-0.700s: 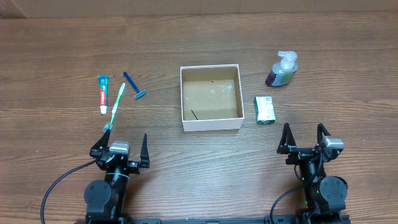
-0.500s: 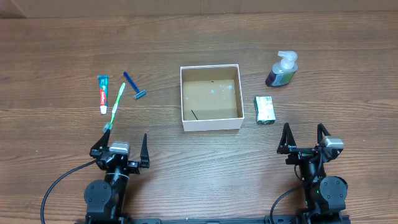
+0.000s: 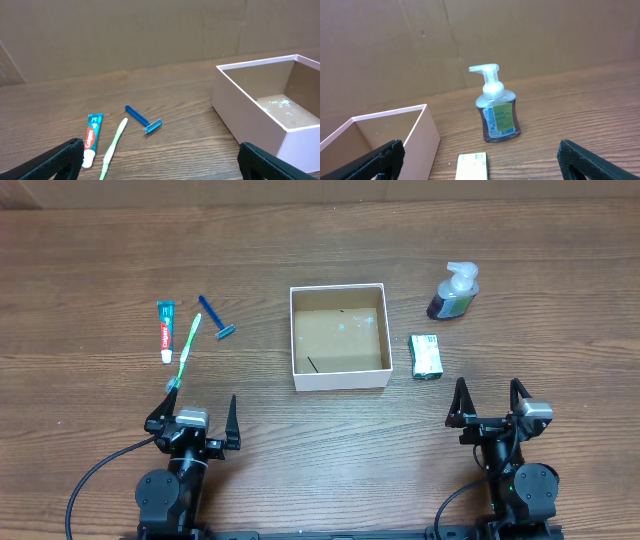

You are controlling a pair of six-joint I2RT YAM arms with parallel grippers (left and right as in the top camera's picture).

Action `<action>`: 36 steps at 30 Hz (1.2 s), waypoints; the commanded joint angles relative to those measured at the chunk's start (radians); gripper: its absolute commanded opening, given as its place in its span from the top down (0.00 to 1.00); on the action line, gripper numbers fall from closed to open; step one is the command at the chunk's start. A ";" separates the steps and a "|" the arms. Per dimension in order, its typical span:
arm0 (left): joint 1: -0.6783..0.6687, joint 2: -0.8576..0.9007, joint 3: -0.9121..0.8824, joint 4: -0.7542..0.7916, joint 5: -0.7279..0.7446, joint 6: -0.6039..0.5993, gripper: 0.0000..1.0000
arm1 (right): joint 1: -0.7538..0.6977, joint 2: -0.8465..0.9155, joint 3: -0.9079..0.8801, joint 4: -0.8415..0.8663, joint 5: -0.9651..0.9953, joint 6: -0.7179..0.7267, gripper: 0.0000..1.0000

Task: Pack container

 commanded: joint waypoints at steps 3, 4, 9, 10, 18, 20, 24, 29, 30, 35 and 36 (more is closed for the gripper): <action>0.010 -0.009 -0.006 0.002 -0.006 0.015 0.00 | 0.007 -0.013 -0.011 0.003 -0.009 -0.004 0.00; 0.010 -0.009 -0.006 0.002 -0.006 0.015 0.00 | 0.007 -0.013 -0.011 0.003 -0.009 -0.004 0.00; 0.010 -0.009 -0.006 0.002 -0.006 0.015 0.00 | 0.007 -0.013 -0.011 0.003 -0.009 -0.004 0.00; 0.010 -0.009 -0.006 0.002 -0.006 0.015 0.00 | 0.007 -0.013 -0.011 0.003 -0.009 -0.004 0.00; 0.010 -0.009 -0.006 0.002 -0.006 0.015 0.00 | 0.007 -0.013 -0.011 0.003 -0.009 -0.004 0.00; 0.010 -0.009 -0.006 0.002 -0.006 0.015 0.00 | 0.007 -0.013 -0.011 0.003 -0.009 -0.004 0.00; 0.010 -0.009 -0.006 0.002 -0.006 0.015 0.00 | 0.007 -0.013 -0.011 0.010 0.004 -0.005 0.00; 0.010 -0.009 -0.006 0.002 -0.006 0.015 0.00 | 0.007 -0.013 -0.011 0.013 0.034 -0.006 0.00; 0.010 -0.009 -0.006 0.002 -0.006 0.015 0.00 | 0.007 -0.013 -0.011 0.029 0.053 -0.007 0.00; 0.010 -0.009 -0.006 0.002 -0.006 0.015 0.00 | 0.007 -0.012 0.021 0.064 -0.110 0.026 0.00; 0.010 -0.009 -0.006 0.002 -0.006 0.015 0.00 | 0.007 -0.010 0.049 0.064 -0.135 0.027 0.00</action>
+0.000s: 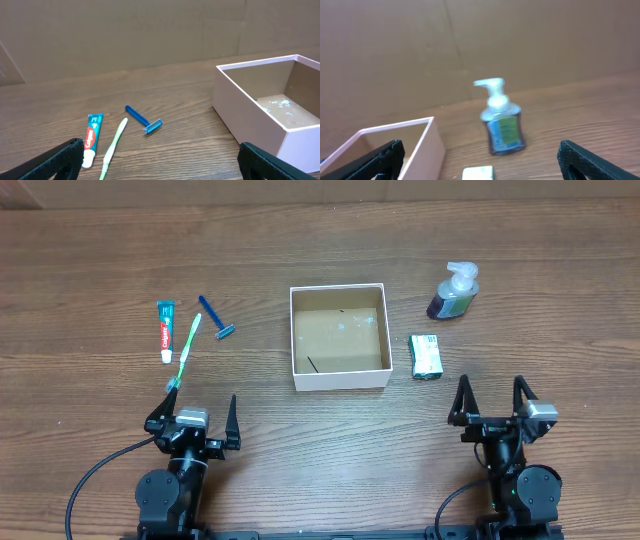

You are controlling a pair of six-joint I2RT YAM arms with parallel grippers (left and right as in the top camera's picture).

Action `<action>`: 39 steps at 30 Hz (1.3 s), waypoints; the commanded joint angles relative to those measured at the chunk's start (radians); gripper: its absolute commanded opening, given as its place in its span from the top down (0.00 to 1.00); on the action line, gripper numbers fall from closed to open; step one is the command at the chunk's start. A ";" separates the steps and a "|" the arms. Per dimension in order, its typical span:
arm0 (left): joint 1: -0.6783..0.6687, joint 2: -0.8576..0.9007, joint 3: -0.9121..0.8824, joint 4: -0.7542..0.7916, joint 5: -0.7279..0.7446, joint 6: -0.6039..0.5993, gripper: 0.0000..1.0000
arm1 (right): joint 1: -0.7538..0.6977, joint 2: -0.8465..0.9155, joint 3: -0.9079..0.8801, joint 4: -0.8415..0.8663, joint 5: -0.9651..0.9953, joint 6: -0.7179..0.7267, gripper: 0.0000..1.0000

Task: Pack container

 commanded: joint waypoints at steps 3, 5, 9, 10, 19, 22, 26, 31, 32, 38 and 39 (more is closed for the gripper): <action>0.010 -0.009 -0.006 0.002 -0.006 0.015 0.00 | 0.007 0.045 0.195 -0.034 -0.109 0.009 0.00; 0.010 -0.009 -0.006 0.002 -0.006 0.015 0.00 | 0.007 0.129 0.325 -0.090 -0.109 -0.002 0.00; 0.010 -0.009 -0.006 0.002 -0.006 0.015 0.00 | 0.007 0.457 0.705 -0.301 -0.110 -0.009 0.00; 0.010 -0.009 -0.006 0.002 -0.006 0.015 0.00 | 0.007 0.522 0.776 -0.351 -0.110 -0.010 0.00; 0.010 -0.009 -0.006 0.002 -0.006 0.015 0.00 | 0.007 1.249 1.558 -0.876 -0.087 -0.083 0.00; 0.010 -0.009 -0.006 0.002 -0.006 0.015 0.00 | 0.006 1.358 1.567 -0.875 -0.056 -0.084 0.00; 0.010 -0.009 -0.006 0.002 -0.006 0.015 0.00 | -0.006 1.485 1.567 -0.875 0.004 -0.090 0.00; 0.010 -0.009 -0.006 0.002 -0.006 0.015 0.00 | -0.054 1.603 1.567 -0.850 0.003 -0.153 0.00; 0.010 -0.009 -0.006 0.002 -0.006 0.015 0.00 | -0.065 1.619 1.567 -0.841 0.003 -0.166 0.00; 0.010 -0.009 -0.006 0.002 -0.006 0.015 0.00 | -0.109 1.717 1.566 -0.810 -0.092 -0.246 0.00; 0.010 -0.009 -0.006 0.002 -0.006 0.015 0.00 | -0.110 1.731 1.566 -0.807 -0.108 -0.260 0.00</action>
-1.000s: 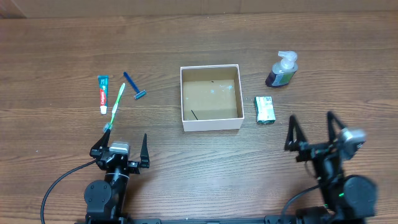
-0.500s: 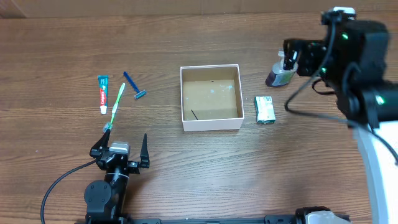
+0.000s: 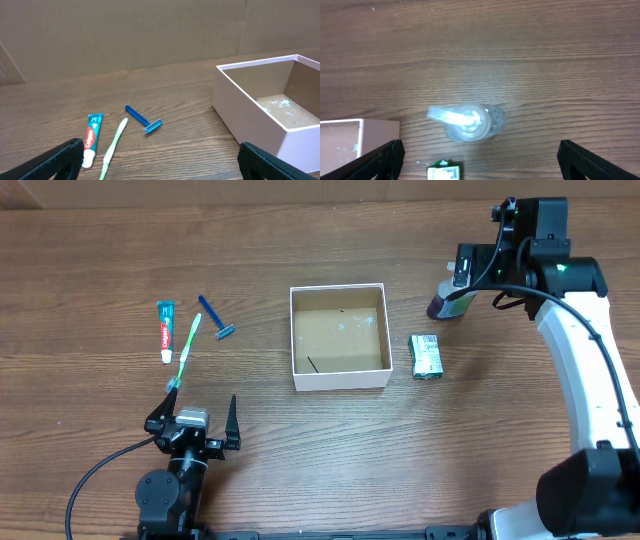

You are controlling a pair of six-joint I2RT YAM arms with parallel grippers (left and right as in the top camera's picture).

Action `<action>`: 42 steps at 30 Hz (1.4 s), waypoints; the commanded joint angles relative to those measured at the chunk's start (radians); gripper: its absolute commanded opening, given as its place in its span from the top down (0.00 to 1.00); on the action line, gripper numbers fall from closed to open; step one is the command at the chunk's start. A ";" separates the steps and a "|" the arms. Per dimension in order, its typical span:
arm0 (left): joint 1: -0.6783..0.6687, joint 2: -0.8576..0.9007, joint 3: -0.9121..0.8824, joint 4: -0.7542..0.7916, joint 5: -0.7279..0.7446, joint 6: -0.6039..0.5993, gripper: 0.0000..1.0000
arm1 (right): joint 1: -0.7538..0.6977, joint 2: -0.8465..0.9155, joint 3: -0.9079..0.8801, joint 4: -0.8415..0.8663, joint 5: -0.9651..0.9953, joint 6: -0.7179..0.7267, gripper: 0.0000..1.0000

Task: Pack container
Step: 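Reach the right gripper to the soap pump bottle and grasp it, then carry the soap bottle with the right gripper into the box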

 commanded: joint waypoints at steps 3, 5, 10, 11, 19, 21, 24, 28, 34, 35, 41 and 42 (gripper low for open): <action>0.010 -0.010 -0.006 0.002 -0.006 0.015 0.00 | -0.010 0.080 0.022 0.033 -0.137 -0.119 0.00; 0.010 -0.010 -0.006 0.002 -0.006 0.015 0.00 | -0.009 0.083 0.022 0.043 -0.176 -0.152 0.00; 0.010 -0.010 -0.006 0.002 -0.006 0.015 0.00 | -0.009 0.093 0.022 0.065 -0.190 -0.182 0.00; 0.010 -0.010 -0.006 0.002 -0.006 0.015 0.00 | -0.009 0.101 0.022 0.067 -0.201 -0.186 0.00; 0.010 -0.010 -0.006 0.002 -0.006 0.015 0.00 | -0.009 0.171 0.021 0.074 -0.225 -0.228 0.01; 0.010 -0.010 -0.006 0.002 -0.006 0.015 0.00 | -0.009 0.177 0.021 0.082 -0.225 -0.227 0.01; 0.010 -0.010 -0.006 0.002 -0.006 0.015 0.00 | -0.009 0.187 0.021 0.097 -0.224 -0.227 0.05; 0.010 -0.010 -0.006 0.002 -0.006 0.015 0.00 | -0.009 0.212 0.021 0.108 -0.221 -0.227 0.18; 0.010 -0.010 -0.006 0.002 -0.006 0.015 0.00 | -0.009 0.246 0.021 0.114 -0.221 -0.227 0.44; 0.010 -0.010 -0.006 0.002 -0.006 0.015 0.00 | -0.010 0.246 0.021 0.119 -0.221 -0.226 0.48; 0.010 -0.010 -0.006 0.002 -0.006 0.015 0.00 | -0.009 0.246 0.022 0.127 -0.221 -0.219 0.72; 0.010 -0.010 -0.006 0.002 -0.006 0.015 0.00 | -0.009 0.246 0.022 0.128 -0.220 -0.209 0.76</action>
